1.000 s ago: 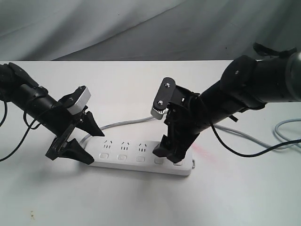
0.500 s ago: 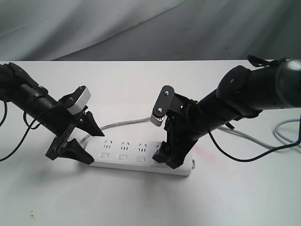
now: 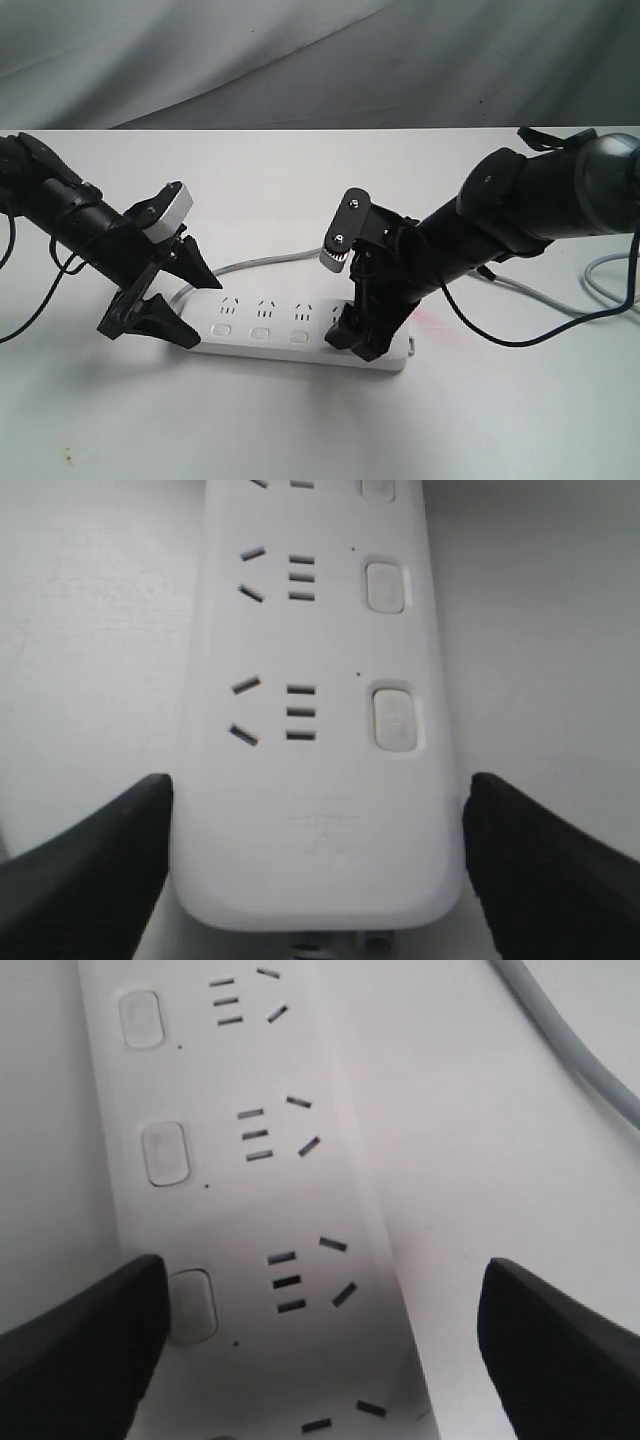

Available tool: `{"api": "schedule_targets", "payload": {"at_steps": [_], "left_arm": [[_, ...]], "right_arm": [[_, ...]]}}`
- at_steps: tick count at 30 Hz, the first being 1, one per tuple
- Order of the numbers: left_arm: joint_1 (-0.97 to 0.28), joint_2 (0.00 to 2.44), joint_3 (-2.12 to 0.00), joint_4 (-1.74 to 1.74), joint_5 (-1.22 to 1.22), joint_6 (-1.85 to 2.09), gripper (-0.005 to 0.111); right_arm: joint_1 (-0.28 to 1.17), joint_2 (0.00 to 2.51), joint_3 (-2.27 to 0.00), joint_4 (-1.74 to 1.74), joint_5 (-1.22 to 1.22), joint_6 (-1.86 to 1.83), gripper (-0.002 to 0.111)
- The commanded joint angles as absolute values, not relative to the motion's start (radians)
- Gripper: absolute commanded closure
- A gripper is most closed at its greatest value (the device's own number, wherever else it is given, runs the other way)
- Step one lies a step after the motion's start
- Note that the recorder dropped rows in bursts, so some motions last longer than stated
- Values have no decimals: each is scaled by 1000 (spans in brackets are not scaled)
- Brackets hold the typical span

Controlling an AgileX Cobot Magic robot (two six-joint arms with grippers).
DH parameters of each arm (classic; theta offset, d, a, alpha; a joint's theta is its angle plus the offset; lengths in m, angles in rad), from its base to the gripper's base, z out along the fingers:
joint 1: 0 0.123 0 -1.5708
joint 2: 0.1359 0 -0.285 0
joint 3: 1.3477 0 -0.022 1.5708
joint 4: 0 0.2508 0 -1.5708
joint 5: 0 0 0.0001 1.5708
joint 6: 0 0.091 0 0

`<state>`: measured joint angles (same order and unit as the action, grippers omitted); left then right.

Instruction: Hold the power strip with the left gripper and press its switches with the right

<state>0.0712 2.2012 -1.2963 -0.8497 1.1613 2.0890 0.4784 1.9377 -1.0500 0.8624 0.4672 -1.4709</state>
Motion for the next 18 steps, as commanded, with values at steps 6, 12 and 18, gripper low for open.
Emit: {"api": "schedule_targets", "payload": {"at_steps": [6,12,18], "left_arm": [[70,2199,-1303,-855,1173,2093,83],[70,2199,-1303,-855,1173,2093,83],[70,2199,-1303,-855,1173,2093,83]], "right_arm": [[475,1933,-1048,901,454,-1486,31],[475,1933,-1048,901,450,-1487,31],[475,1933,-1048,901,397,-1487,31]]}}
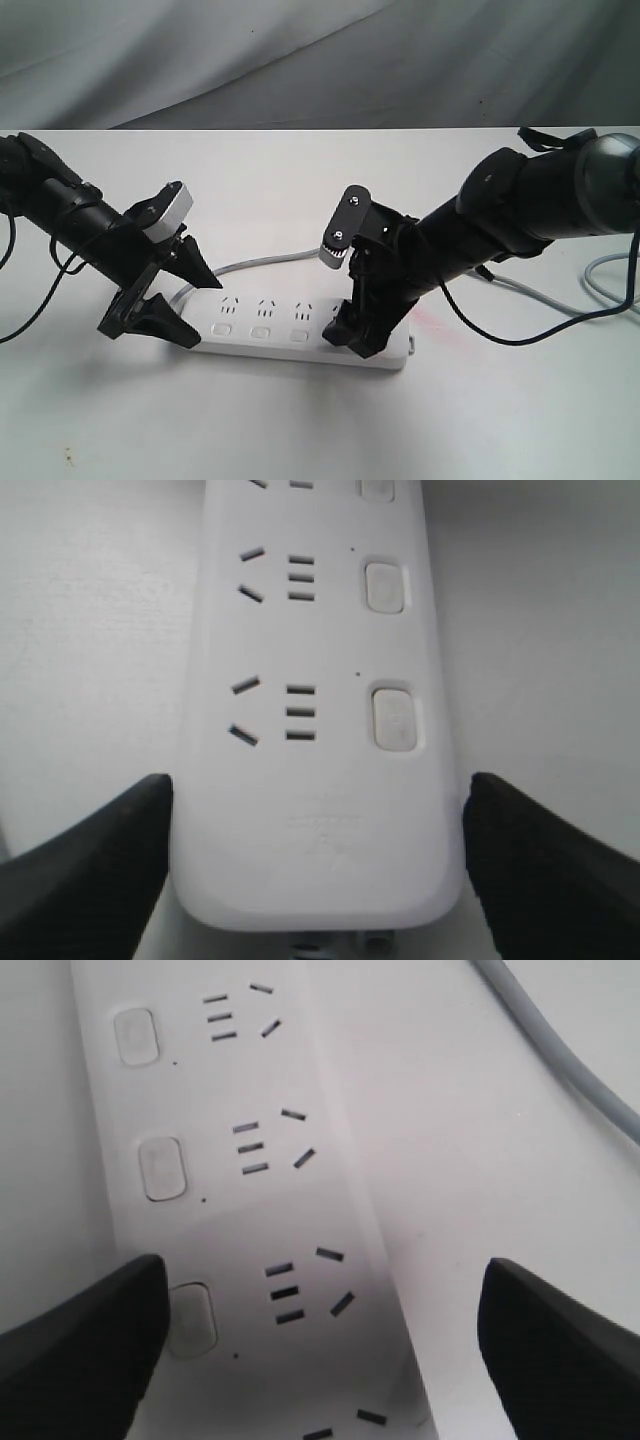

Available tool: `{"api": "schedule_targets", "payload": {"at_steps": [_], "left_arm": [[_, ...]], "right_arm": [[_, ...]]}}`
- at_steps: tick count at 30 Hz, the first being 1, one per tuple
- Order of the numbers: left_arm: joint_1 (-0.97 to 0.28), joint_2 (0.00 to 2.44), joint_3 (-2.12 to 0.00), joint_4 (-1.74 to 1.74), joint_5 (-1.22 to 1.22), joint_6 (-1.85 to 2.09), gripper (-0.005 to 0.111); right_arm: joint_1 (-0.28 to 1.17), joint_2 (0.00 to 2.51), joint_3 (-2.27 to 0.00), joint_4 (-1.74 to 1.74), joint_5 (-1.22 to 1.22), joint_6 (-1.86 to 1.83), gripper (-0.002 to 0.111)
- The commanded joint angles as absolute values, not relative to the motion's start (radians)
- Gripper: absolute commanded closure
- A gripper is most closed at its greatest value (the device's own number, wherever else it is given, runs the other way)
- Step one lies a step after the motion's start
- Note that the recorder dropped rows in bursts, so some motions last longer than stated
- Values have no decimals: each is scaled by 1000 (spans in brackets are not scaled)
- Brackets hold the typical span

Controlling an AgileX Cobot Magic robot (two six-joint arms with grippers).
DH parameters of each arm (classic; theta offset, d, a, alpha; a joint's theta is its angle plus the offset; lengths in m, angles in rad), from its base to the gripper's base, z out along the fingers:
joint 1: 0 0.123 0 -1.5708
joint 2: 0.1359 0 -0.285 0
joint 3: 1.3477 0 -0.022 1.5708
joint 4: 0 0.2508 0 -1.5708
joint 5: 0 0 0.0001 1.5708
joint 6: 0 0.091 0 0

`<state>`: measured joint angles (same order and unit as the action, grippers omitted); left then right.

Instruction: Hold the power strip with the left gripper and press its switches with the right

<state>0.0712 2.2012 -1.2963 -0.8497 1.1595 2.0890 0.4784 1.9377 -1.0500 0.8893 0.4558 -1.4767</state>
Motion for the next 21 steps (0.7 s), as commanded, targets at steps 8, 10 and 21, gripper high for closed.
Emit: {"api": "schedule_targets", "payload": {"at_steps": [8,10,21], "left_arm": [[70,2199,-1303,-855,1173,2093,83],[70,2199,-1303,-855,1173,2093,83],[70,2199,-1303,-855,1173,2093,83]], "right_arm": [[475,1933,-1048,901,407,-1487,31],[475,1935,-1048,901,407,-1487,31],[475,1944,-1048,892,449,-1487,31]]}}
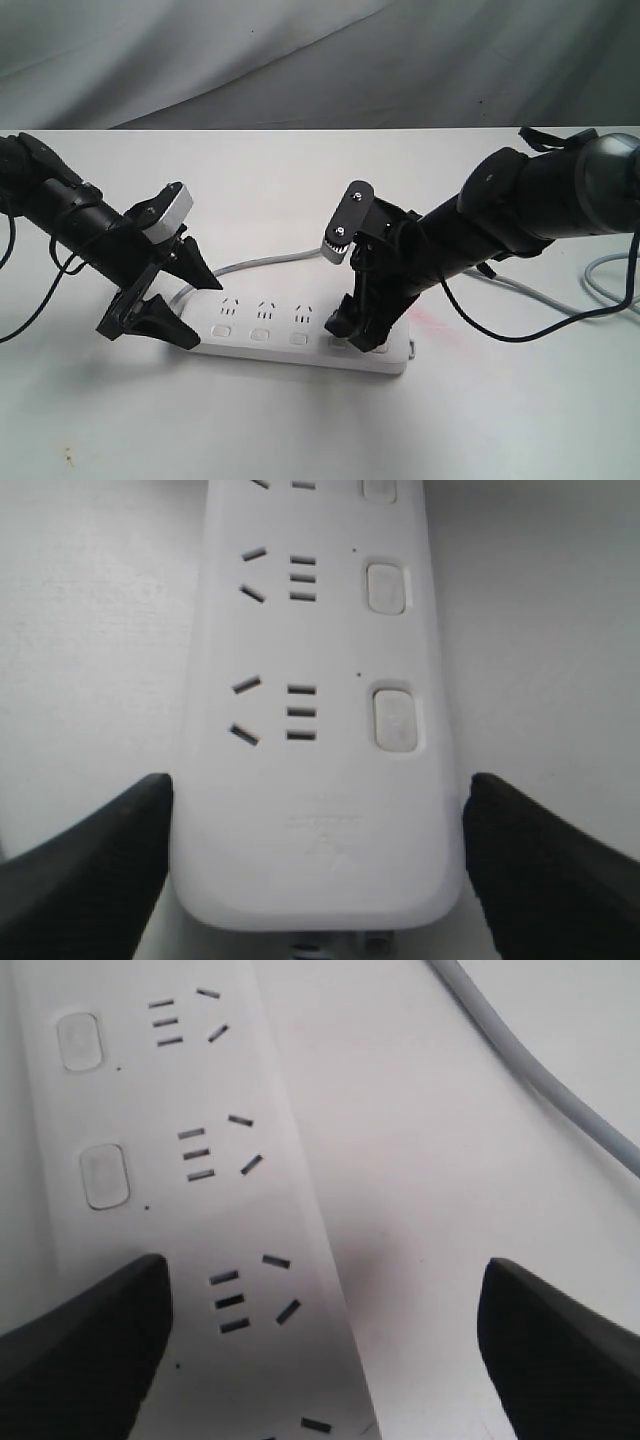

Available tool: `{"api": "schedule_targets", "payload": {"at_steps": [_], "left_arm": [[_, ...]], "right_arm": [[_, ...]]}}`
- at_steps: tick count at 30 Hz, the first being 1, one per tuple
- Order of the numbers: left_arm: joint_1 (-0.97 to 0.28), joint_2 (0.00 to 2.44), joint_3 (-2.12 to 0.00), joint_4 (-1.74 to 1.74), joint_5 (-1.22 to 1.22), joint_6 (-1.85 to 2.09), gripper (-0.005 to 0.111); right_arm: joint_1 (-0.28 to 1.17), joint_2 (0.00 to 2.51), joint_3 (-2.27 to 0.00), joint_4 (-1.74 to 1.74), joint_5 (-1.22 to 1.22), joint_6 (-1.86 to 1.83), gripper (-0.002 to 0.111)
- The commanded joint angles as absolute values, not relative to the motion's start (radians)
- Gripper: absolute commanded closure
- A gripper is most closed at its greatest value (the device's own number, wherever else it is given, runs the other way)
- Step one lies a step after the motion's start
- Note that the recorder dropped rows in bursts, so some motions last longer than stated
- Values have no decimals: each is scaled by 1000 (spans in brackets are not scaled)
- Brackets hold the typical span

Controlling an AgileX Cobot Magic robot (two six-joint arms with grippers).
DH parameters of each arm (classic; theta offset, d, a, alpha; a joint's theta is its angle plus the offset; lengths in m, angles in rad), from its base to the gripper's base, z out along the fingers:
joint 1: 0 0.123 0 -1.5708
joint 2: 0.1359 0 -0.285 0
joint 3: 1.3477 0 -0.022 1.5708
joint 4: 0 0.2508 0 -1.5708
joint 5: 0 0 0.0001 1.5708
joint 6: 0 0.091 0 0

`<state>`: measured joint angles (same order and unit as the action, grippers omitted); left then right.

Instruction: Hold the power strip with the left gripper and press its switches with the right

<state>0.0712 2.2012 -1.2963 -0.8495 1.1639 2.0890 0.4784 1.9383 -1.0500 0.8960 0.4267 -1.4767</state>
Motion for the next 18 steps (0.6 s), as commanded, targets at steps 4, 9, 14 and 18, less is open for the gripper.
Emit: {"api": "schedule_targets", "payload": {"at_steps": [4,9,14,18], "left_arm": [[70,2199,-1303,-855,1173,2093,83],[70,2199,-1303,-855,1173,2093,83],[70,2199,-1303,-855,1173,2093,83],[70,2199,-1303,-855,1173,2093,83]], "right_arm": [[475,1922,-1048,896,449,-1487,31],[475,1902,-1048,906,431,-1487,31],[475,1913,-1048,906,457,-1487,31],[475,1915,-1048,906,461,-1487,31]]}}
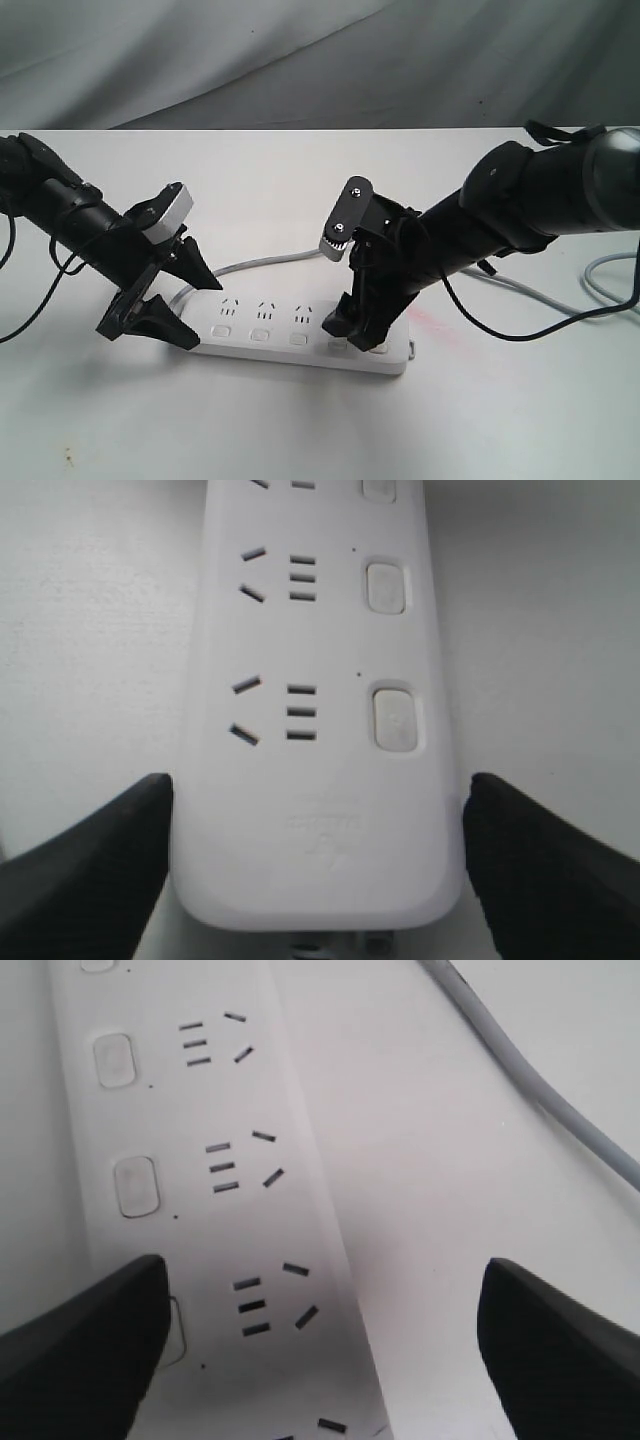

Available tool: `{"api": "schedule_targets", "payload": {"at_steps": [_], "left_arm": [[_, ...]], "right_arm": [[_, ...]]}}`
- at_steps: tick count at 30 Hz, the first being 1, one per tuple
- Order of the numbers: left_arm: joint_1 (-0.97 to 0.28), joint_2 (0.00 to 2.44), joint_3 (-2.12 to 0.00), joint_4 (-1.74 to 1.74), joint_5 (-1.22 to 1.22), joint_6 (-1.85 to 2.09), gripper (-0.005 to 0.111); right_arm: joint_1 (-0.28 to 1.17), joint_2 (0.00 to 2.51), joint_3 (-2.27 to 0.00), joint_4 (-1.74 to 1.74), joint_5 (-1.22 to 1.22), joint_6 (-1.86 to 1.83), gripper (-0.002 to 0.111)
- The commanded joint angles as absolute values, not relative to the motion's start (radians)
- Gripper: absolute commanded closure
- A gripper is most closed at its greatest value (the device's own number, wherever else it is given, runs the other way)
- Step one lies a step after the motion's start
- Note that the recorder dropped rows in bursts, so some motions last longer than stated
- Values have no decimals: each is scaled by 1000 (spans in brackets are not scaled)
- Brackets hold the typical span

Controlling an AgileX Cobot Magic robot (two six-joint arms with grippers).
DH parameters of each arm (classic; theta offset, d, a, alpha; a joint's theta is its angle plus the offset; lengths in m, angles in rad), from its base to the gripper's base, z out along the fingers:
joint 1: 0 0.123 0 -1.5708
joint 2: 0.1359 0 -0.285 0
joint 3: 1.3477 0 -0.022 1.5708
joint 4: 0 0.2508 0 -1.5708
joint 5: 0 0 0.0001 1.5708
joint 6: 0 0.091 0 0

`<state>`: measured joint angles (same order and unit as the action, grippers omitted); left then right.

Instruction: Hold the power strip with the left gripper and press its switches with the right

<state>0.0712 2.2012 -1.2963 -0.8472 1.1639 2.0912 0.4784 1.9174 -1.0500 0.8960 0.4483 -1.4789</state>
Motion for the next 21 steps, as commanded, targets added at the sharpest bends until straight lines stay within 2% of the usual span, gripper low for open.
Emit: {"api": "schedule_targets", "payload": {"at_steps": [1,21], "left_arm": [[70,2199,-1303,-855,1173,2093,83],[70,2199,-1303,-855,1173,2093,83]], "right_arm": [[475,1915,-1048,906,464,-1487,31],[475,1961,-1048,738,451,-1381,31]]}}
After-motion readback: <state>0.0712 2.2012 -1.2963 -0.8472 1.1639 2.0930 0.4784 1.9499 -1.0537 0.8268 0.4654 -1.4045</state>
